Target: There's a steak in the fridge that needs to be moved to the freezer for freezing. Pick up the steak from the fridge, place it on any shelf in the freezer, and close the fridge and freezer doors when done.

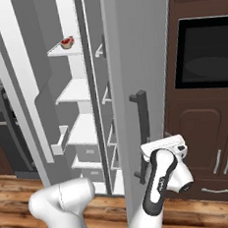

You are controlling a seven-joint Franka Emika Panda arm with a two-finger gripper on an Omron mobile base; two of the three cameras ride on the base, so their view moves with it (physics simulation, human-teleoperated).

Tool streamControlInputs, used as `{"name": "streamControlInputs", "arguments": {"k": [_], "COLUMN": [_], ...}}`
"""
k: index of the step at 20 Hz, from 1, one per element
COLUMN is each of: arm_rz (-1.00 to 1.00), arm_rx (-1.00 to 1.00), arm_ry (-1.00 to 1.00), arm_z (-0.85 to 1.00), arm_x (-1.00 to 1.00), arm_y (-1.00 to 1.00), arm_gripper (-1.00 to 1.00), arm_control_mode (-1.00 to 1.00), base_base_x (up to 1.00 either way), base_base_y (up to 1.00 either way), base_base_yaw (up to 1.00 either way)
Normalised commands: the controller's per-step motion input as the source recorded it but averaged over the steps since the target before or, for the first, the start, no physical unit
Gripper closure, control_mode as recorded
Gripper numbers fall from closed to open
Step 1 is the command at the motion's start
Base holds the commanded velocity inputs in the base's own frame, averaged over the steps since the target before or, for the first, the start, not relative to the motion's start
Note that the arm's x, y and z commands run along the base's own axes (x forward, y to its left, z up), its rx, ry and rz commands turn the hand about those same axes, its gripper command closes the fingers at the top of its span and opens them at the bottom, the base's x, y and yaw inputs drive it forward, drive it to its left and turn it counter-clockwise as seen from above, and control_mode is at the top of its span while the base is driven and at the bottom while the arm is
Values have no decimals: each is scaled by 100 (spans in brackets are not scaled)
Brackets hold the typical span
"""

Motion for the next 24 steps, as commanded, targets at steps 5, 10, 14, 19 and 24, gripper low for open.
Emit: {"name": "streamControlInputs", "arguments": {"k": [5, 10, 14, 19, 24], "arm_rz": [0, 0, 0, 0, 0], "arm_rx": [-5, -6, -5, -2, -1], "arm_ry": [0, 0, 0, 4, 8], "arm_z": [0, 0, 2, 1, 0], "arm_x": [0, 10, 28, 69, 78], "arm_y": [52, 52, 32, 7, 24], "arm_gripper": [-100, -100, -100, -100, -100], "arm_control_mode": [-100, -100, -100, -100, -100], "base_base_x": [0, 0, 0, 0, 0], "base_base_y": [0, 0, 0, 0, 0], "base_base_yaw": [0, 0, 0, 0, 0]}}
